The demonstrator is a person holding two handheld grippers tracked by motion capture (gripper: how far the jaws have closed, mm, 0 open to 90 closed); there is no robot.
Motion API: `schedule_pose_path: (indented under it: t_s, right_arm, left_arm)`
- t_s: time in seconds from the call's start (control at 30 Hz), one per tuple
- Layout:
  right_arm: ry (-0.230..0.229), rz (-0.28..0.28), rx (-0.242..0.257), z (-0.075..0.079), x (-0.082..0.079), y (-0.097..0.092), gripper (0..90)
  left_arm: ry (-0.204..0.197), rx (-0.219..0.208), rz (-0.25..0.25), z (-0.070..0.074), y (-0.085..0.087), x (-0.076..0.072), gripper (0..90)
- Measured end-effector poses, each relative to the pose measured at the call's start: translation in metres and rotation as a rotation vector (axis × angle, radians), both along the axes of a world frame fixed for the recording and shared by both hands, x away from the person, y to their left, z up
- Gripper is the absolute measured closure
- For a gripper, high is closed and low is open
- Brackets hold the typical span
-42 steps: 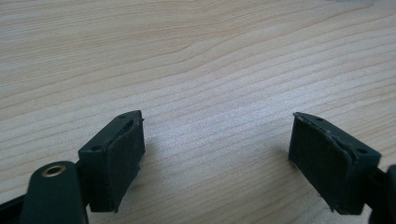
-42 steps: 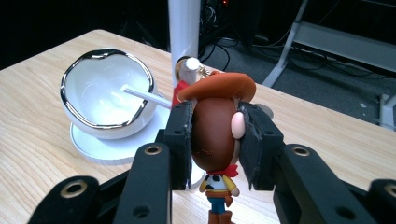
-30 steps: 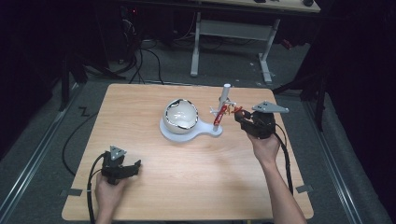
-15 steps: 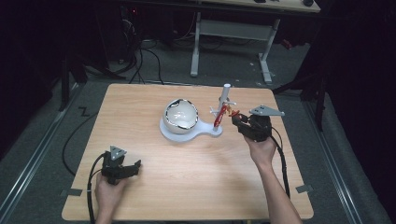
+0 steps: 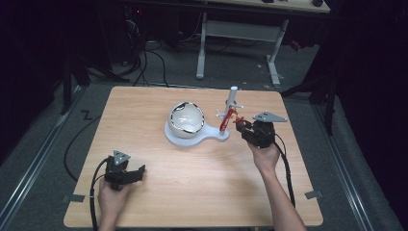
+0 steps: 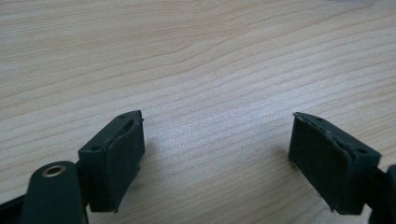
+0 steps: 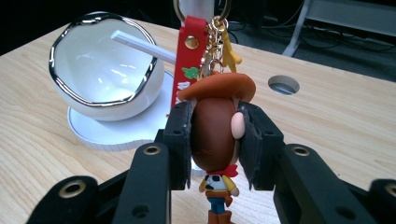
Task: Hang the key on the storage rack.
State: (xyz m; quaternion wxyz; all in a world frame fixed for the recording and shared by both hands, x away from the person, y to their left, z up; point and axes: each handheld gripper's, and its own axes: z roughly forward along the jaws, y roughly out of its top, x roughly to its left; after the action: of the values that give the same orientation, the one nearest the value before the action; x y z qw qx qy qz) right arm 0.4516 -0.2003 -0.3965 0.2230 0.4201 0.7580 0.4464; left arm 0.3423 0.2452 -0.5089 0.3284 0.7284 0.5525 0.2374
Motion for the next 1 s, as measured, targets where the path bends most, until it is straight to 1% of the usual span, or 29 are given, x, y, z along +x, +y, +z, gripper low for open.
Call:
schedule_pose_path:
  t_s: [0.07, 0.53, 0.9, 1.0]
  right_arm:
    - [0.008, -0.003, 0.011, -0.003, 0.001, 0.000, 66.8]
    - [0.012, 0.001, 0.027, -0.010, 0.007, 0.006, 66.1]
    - [0.019, -0.004, 0.028, -0.012, 0.010, 0.007, 65.7]
    - [0.023, -0.005, 0.027, -0.013, 0.011, 0.008, 63.2]
  left_arm:
    - [0.000, 0.000, 0.000, 0.000, 0.000, 0.000, 18.8]
    - [-0.001, 0.002, 0.001, 0.000, 0.000, 0.000, 18.9]
    - [0.000, 0.003, 0.001, 0.000, 0.000, 0.000, 18.9]
    - [0.000, 0.003, 0.001, 0.000, 0.000, 0.000, 18.9]
